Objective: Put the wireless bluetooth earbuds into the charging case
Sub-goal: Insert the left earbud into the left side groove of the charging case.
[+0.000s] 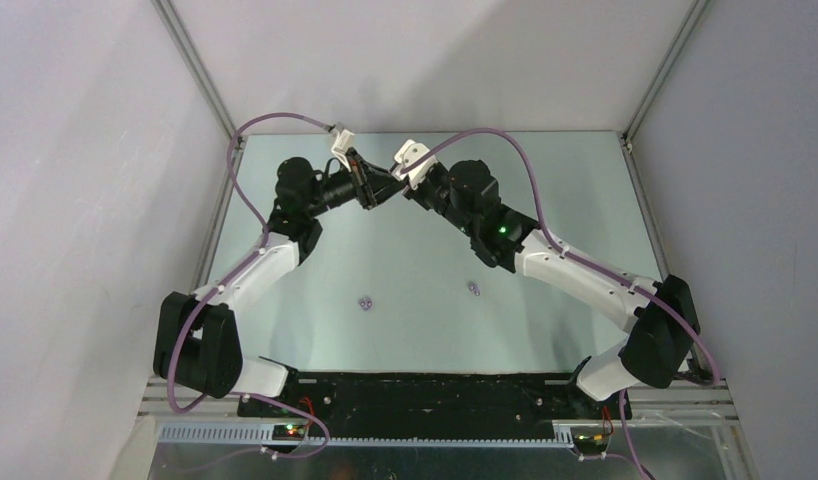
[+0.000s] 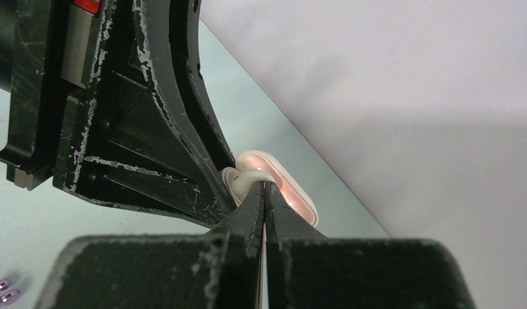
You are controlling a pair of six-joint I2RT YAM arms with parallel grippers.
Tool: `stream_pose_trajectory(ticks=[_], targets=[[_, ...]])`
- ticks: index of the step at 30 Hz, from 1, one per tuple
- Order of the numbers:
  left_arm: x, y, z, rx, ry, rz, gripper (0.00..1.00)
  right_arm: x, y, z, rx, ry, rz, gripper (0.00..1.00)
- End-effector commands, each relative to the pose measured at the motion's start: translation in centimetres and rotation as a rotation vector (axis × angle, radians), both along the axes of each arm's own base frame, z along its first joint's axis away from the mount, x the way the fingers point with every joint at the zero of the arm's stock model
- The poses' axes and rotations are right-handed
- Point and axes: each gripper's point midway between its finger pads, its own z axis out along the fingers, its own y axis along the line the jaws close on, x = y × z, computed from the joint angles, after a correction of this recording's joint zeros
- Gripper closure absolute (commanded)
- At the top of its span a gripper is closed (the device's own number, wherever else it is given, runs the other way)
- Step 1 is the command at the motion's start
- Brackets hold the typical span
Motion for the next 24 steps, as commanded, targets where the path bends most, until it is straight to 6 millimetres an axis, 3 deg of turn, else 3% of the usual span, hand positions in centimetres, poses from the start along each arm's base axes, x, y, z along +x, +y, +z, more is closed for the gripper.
stream_pose_trajectory(ticks=[1, 8, 14, 24], targets=[[-0.2, 0.4, 2.6, -0.018, -0.089, 0.026, 1.00, -0.6, 0.6, 1.2, 0.036, 0.018, 0.036, 1.00], [-0.4, 0.5, 2.0, 0.003, -0.095, 0.015, 1.00, -0.5, 0.1, 1.4, -0.014, 0.013, 0.067, 0.94], [-0.8, 0.5, 1.5, 0.019, -0.099, -0.007, 1.00, -1.0, 0.1, 0.4, -0.051, 0.060, 0.130, 0.87], [-2.5, 0.3, 0.2, 0.062, -0.140, -0.106, 1.00, -2.6, -1.3, 1.6, -0.059, 0.109, 0.252, 0.55]])
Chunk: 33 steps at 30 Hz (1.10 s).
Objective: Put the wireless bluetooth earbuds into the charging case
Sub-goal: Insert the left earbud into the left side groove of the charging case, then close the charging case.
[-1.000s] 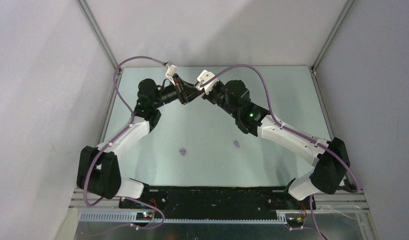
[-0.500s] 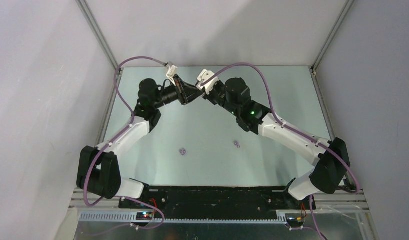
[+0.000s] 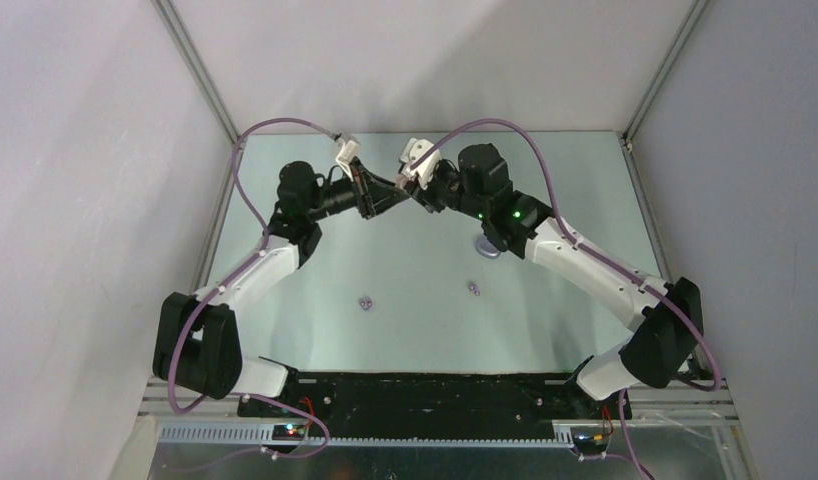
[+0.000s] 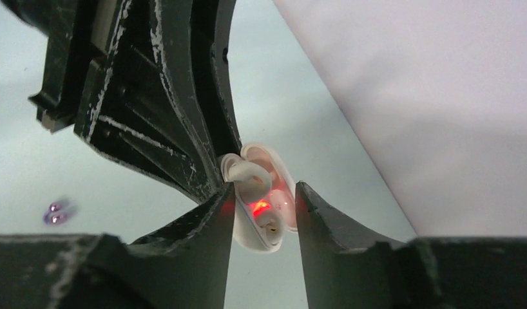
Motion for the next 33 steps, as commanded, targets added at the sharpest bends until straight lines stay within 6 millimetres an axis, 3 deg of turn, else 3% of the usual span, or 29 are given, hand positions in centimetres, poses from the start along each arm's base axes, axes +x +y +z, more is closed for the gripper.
stream_pose_trajectory(ticks=[1, 4, 8, 14, 18, 19, 20, 33], targets=[[-1.7, 0.2, 2.2, 0.010, -0.152, -0.077, 1.00, -2.4, -0.7, 3.6, 0.047, 0.012, 0.121, 0.53], [-2.0, 0.4, 1.8, 0.037, -0.189, -0.113, 1.00, -3.0, -1.9, 4.0, 0.063, 0.046, 0.160, 0.38], [-2.7, 0.6, 1.4, 0.093, -0.257, -0.187, 1.00, -3.7, -2.6, 3.9, 0.083, 0.107, 0.237, 0.27], [-3.9, 1.0, -0.3, 0.229, -0.381, -0.314, 1.00, -5.0, -2.1, 2.6, 0.089, 0.225, 0.374, 0.25], [-5.2, 1.7, -2.1, 0.326, -0.361, -0.398, 1.00, -5.0, -1.1, 1.5, 0.104, 0.310, 0.396, 0.26], [-5.2, 1.7, -1.5, 0.338, -0.385, -0.404, 1.00, -5.0, -0.7, 1.2, 0.104, 0.321, 0.403, 0.26], [-5.6, 2.0, -2.2, 0.363, -0.382, -0.426, 1.00, -5.0, -0.4, 1.2, 0.105, 0.324, 0.409, 0.25], [-6.1, 2.5, -2.1, 0.419, -0.426, -0.443, 1.00, -5.1, 1.7, 0.8, 0.119, 0.344, 0.416, 0.24]])
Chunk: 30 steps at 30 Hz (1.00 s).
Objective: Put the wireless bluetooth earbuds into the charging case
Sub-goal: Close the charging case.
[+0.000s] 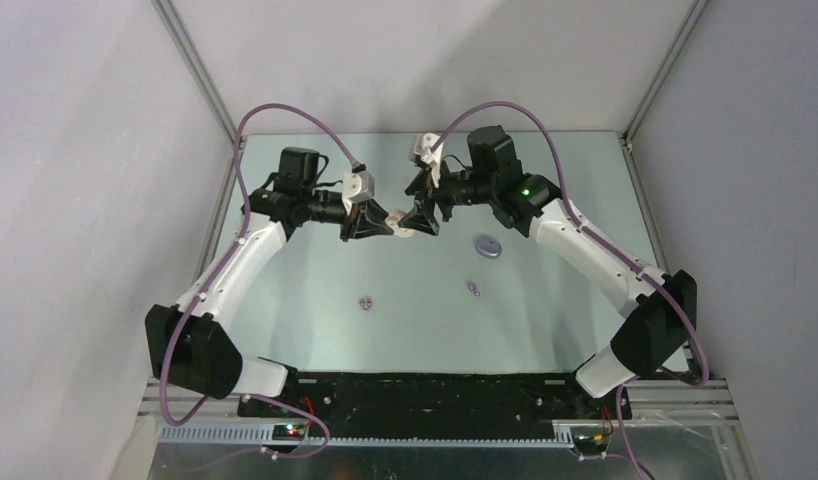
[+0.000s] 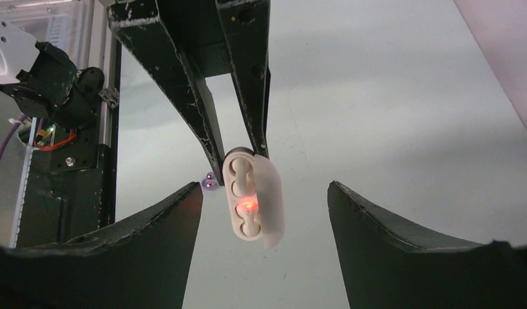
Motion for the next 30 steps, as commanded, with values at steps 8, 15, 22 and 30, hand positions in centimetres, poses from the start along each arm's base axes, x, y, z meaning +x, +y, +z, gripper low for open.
stream_pose_trajectory(ticks=[8, 15, 22, 30], targets=[[-0.1, 0.2, 0.8, -0.001, -0.054, -0.018, 1.00, -1.1, -0.8, 2.1, 0.039, 0.049, 0.067, 0.06], [0.0, 0.0, 1.0, -0.012, -0.047, -0.017, 1.00, -0.9, -0.4, -2.6, -0.050, 0.102, 0.074, 0.01], [1.5, -0.4, 1.3, -0.079, 0.044, 0.086, 1.00, -1.2, 1.0, -3.3, -0.092, 0.027, 0.081, 0.01], [5.2, -0.9, 2.4, -0.226, 0.247, 0.320, 1.00, 0.5, 0.0, -2.5, -0.137, -0.159, -0.089, 0.01]])
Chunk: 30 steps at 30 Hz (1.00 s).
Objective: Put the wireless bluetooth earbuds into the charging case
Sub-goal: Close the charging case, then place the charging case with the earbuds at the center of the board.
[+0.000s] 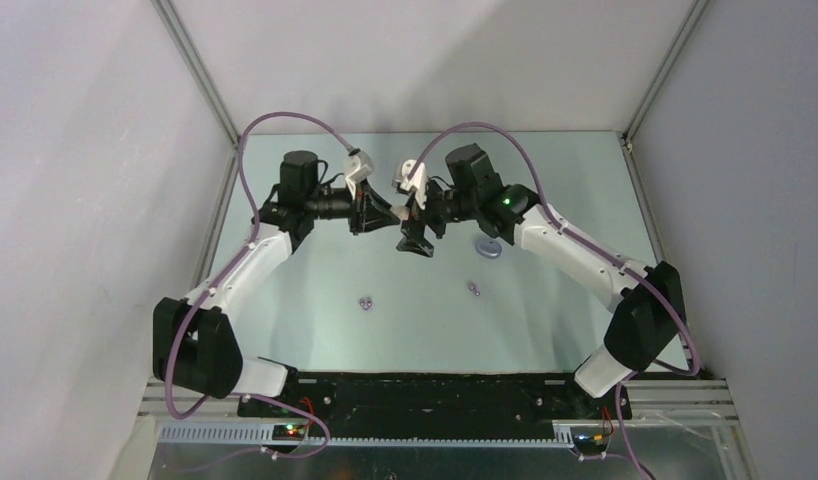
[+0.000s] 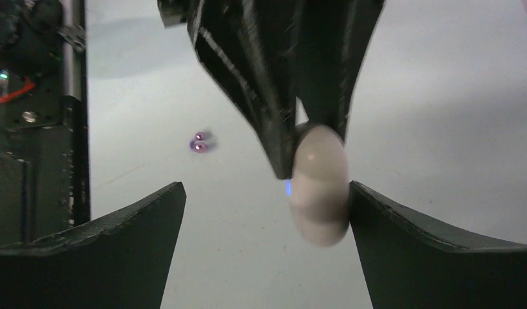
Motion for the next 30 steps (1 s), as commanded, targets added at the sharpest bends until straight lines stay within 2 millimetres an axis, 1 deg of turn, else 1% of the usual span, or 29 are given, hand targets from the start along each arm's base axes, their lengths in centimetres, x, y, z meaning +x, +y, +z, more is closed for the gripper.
stream_pose_trajectory(ticks=[1, 2, 3, 5, 7, 8, 9, 10, 11, 12, 13, 14, 15, 16, 17, 18, 19, 20, 21, 22, 23, 24, 25, 26, 27, 30], targets=[[3.4, -0.2, 4.0, -0.142, 0.061, 0.176, 1.00, 1.3, -1.2, 2.8, 0.007, -0.187, -0.107, 0.01], [3.8, 0.0, 3.7, -0.153, 0.081, 0.203, 1.00, 1.2, -1.4, 2.8, 0.005, -0.190, -0.113, 0.01], [4.2, 0.0, 4.0, -0.182, 0.103, 0.222, 1.00, 1.1, -1.6, 2.8, 0.003, -0.187, -0.117, 0.01], [4.6, 0.0, 3.6, -0.192, 0.130, 0.239, 1.00, 1.3, -2.1, 2.6, -0.004, -0.189, -0.139, 0.01], [4.9, 0.1, 2.6, -0.166, 0.146, 0.248, 1.00, 2.4, -2.8, 2.7, -0.002, -0.199, -0.196, 0.01], [5.0, 0.3, 1.2, -0.126, 0.172, 0.255, 1.00, 2.9, -3.2, 2.9, 0.006, -0.188, -0.228, 0.01], [5.4, 0.6, 0.3, -0.094, 0.186, 0.278, 1.00, 3.9, -4.0, 3.3, 0.021, -0.187, -0.264, 0.01], [5.5, 1.0, -1.4, -0.034, 0.224, 0.294, 1.00, 4.2, -4.4, 3.5, 0.039, -0.163, -0.281, 0.01], [6.0, 1.5, -2.4, -0.002, 0.241, 0.330, 1.00, 5.2, -5.4, 3.8, 0.052, -0.153, -0.312, 0.01], [6.1, 1.9, -3.8, 0.033, 0.274, 0.350, 1.00, 5.8, -6.4, 3.7, 0.060, -0.127, -0.330, 0.01], [6.5, 2.3, -4.7, 0.057, 0.289, 0.388, 0.99, 6.0, -6.9, 3.5, 0.058, -0.112, -0.335, 0.01], [6.5, 2.5, -5.9, 0.082, 0.330, 0.404, 0.99, 6.3, -7.9, 2.8, 0.041, -0.085, -0.337, 0.03], [6.9, 2.9, -6.5, 0.101, 0.344, 0.436, 0.98, 6.5, -8.5, 1.8, 0.022, -0.063, -0.342, 0.05], [7.0, 3.1, -7.9, 0.126, 0.397, 0.458, 0.96, 6.8, -9.6, 1.1, 0.001, -0.034, -0.359, 0.06], [7.5, 3.5, -8.5, 0.144, 0.410, 0.496, 0.94, 6.9, -10.2, 0.1, -0.017, -0.006, -0.366, 0.08], [7.6, 3.7, -9.8, 0.167, 0.461, 0.515, 0.94, 7.2, -11.4, -1.2, -0.046, 0.035, -0.392, 0.10], [8.1, 4.0, -10.9, 0.191, 0.486, 0.541, 0.93, 7.4, -12.0, -1.9, -0.062, 0.053, -0.410, 0.15], [8.0, 4.2, -11.6, 0.210, 0.522, 0.559, 0.92, 7.7, -13.1, -3.3, -0.094, 0.088, -0.441, 0.17], [8.5, 4.6, -12.7, 0.236, 0.543, 0.592, 0.92, 8.3, -14.0, -4.2, -0.124, 0.099, -0.491, 0.20], [8.7, 4.9, -13.4, 0.255, 0.565, 0.625, 0.90, 8.7, -14.9, -5.6, -0.159, 0.127, -0.532, 0.21], [8.8, 5.0, -14.3, 0.265, 0.591, 0.639, 0.89, 9.2, -15.9, -6.5, -0.194, 0.130, -0.580, 0.23], [8.9, 5.1, -14.8, 0.270, 0.601, 0.649, 0.88, 9.3, -16.6, -7.9, -0.232, 0.149, -0.602, 0.24], [9.0, 5.1, -15.5, 0.274, 0.625, 0.656, 0.87, 9.6, -17.3, -8.7, -0.270, 0.137, -0.628, 0.24], [9.0, 5.1, -15.9, 0.279, 0.638, 0.663, 0.86, 9.4, -17.7, -9.9, -0.303, 0.150, -0.629, 0.24], [8.9, 5.2, -16.9, 0.290, 0.672, 0.672, 0.85, 9.4, -18.1, -10.6, -0.342, 0.142, -0.629, 0.24], [9.1, 5.7, -18.2, 0.320, 0.699, 0.712, 0.84, 8.9, -19.0, -13.4, -0.434, 0.153, -0.603, 0.26]])
